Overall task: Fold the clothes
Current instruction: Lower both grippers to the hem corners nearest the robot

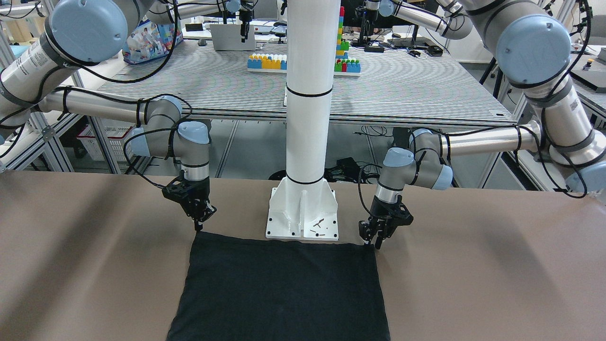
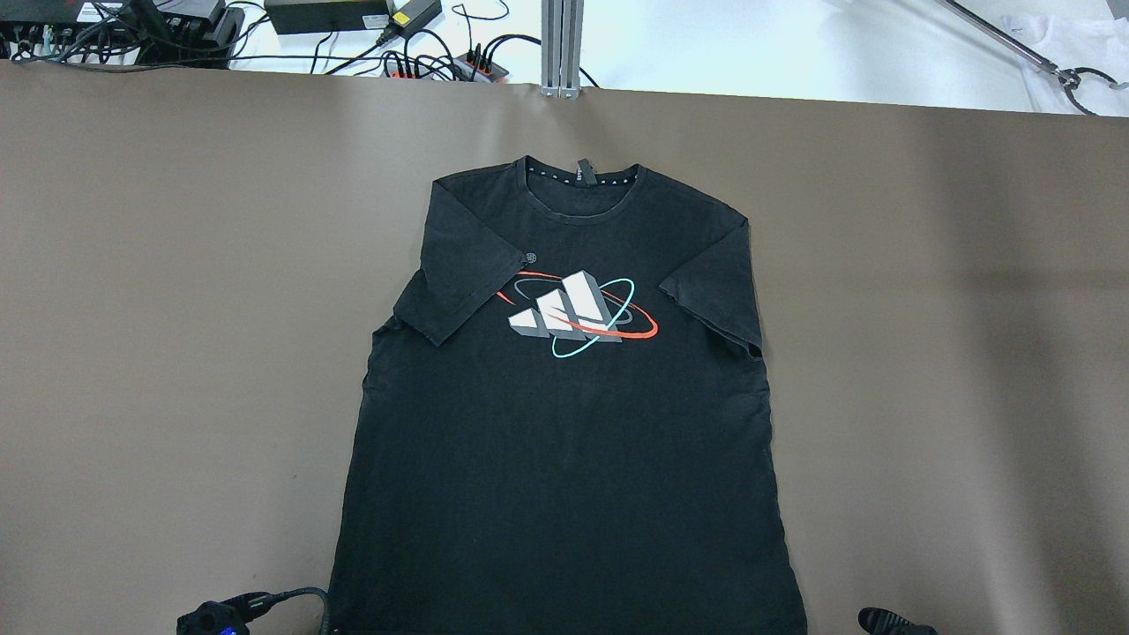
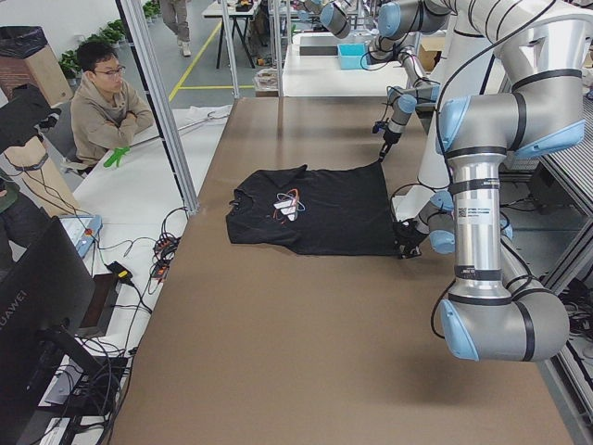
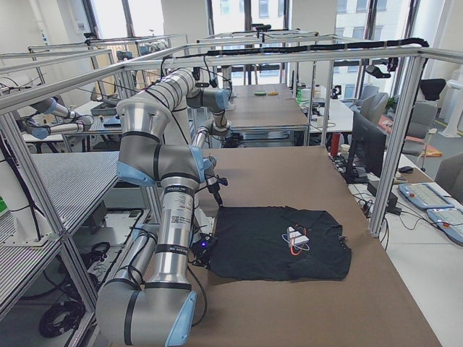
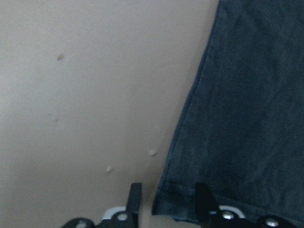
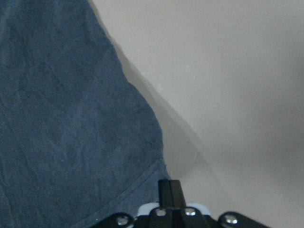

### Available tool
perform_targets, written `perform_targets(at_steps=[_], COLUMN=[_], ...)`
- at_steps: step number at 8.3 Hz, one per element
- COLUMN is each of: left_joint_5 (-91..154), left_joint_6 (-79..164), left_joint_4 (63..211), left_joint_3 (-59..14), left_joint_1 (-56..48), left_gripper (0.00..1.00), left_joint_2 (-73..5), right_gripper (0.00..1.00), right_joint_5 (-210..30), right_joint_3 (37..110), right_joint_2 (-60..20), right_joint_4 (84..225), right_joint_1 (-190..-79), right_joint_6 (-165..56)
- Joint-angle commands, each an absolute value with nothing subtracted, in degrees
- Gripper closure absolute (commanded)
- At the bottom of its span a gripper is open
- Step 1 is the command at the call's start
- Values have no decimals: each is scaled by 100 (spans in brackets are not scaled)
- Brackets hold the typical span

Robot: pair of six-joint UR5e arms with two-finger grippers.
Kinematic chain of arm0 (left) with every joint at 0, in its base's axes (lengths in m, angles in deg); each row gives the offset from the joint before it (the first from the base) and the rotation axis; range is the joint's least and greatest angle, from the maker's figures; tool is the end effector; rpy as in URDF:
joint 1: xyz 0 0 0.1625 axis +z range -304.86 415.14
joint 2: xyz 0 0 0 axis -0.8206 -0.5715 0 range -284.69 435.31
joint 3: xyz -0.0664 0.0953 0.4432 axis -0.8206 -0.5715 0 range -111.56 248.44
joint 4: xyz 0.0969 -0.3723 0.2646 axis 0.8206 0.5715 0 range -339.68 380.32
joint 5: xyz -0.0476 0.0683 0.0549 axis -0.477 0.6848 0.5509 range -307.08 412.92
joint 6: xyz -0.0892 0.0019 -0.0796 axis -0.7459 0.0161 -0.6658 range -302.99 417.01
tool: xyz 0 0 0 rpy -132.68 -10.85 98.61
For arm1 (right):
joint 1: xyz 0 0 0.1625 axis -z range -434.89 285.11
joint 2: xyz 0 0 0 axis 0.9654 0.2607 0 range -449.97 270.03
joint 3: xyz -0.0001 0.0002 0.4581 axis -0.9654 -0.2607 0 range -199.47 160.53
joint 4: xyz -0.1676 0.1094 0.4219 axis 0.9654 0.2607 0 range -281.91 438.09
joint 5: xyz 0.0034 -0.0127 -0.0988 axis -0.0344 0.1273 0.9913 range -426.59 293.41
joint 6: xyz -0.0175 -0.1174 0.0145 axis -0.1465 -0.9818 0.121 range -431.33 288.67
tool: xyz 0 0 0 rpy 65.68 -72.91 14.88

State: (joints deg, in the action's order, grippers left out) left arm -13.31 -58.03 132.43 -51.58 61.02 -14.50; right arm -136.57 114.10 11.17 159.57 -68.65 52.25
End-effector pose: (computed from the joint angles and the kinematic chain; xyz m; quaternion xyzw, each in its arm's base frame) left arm 0.5502 -0.1259 0.3870 0.0642 0.4624 -0.2355 0.8524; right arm -0.4545 -0.1257 0.3916 0.0359 -0.3792 0.2770 0.8821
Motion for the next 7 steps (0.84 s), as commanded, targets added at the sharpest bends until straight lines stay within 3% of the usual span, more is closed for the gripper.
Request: perform_targets(at_steps=[1, 2, 3, 4, 7], left_joint_5=[-1300, -1230, -1229, -1229, -1247], left_joint_6=[-5917, -5953, -6049, -6093, -6094], left_joint_4=[13238, 13238, 13230, 13221, 13212], left_joint_3=[-5153, -5171, -5162, -5205, -5881], left_joint_1=[6269, 6288, 6288, 6270, 6261], left_gripper=[52, 58, 73, 100, 100], left_joint_2=[-1451, -1442, -1442, -1425, -794], right_gripper=[100, 100, 100, 100, 100], right_joint_5=[-13646, -13646, -13646, -13646, -13646], right_joint_3=[11422, 11439, 11457, 11457, 11431], right_joint_2=[1119, 1119, 1119, 1119, 1101], right_joint_4=[15956, 15956, 15956, 15956, 15956], right_joint_1=[-6865, -6865, -6865, -6865, -6865], right_joint_6=[5234, 5234, 5251, 5251, 5251])
